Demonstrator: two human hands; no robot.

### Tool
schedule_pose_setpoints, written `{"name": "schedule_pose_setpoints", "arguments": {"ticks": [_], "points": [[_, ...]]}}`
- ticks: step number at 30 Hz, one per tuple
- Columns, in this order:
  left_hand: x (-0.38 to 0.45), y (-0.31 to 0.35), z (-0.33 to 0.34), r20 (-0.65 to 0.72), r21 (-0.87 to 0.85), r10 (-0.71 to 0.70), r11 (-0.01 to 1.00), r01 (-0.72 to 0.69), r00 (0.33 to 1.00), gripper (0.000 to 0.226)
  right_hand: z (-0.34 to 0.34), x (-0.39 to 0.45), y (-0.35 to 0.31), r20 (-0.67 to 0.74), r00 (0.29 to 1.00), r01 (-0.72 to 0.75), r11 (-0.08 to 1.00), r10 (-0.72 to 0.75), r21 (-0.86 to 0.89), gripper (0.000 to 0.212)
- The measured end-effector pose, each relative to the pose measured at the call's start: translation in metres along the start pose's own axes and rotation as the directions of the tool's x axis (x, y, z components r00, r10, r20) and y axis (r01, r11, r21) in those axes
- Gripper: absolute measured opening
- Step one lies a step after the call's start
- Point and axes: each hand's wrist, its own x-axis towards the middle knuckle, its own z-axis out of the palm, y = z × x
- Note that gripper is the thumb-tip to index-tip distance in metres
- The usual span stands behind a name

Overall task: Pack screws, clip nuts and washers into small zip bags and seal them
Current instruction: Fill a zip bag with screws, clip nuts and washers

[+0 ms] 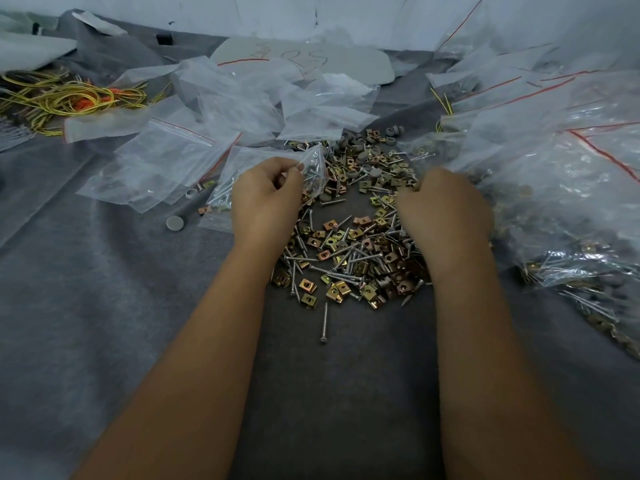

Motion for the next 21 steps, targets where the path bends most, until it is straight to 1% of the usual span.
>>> {"name": "schedule_pose_setpoints", "arguments": {"ticks": [2,5,7,9,12,14,19,21], "points": [[0.0,0.0,0.0,0.003,-0.002,0.0,1.0,0.0,1.0,0.025,-0.005,0.002,0.011,0.065,0.993,-0.1,0.995,0.1,0.006,0.018],[-0.001,0.001,0.0,0.003,0.0,0.008,1.0,-0.008,1.0,0.026,-0.007,0.005,0.019,0.079,0.985,-0.154,0.988,0.152,0.019,0.022],[-0.002,0.001,0.0,0.001,0.001,0.01,1.0,-0.01,1.0,0.026,-0.004,0.006,0.022,0.055,0.993,-0.107,0.994,0.105,0.027,0.02],[-0.002,0.001,0.0,0.003,0.004,0.011,1.0,-0.011,1.0,0.025,0.0,0.008,0.022,0.04,0.999,-0.032,0.997,0.029,0.076,0.023],[-0.002,0.001,-0.001,0.01,0.007,0.017,1.0,-0.017,1.0,0.025,0.008,0.01,0.016,0.056,0.998,0.023,0.966,-0.039,0.258,0.033],[-0.001,0.001,-0.001,0.01,0.004,0.018,1.0,-0.018,1.0,0.025,0.015,0.011,0.013,0.05,0.996,0.055,0.925,-0.079,0.375,0.033],[-0.003,0.001,0.0,0.001,-0.021,0.022,1.0,-0.022,1.0,0.026,0.021,0.015,0.014,-0.018,0.998,0.06,0.863,-0.059,0.502,0.023],[-0.003,0.001,-0.001,-0.001,-0.025,0.02,0.999,-0.02,1.0,0.027,0.02,0.016,0.015,-0.032,0.999,0.034,0.83,-0.019,0.557,0.026]]}}
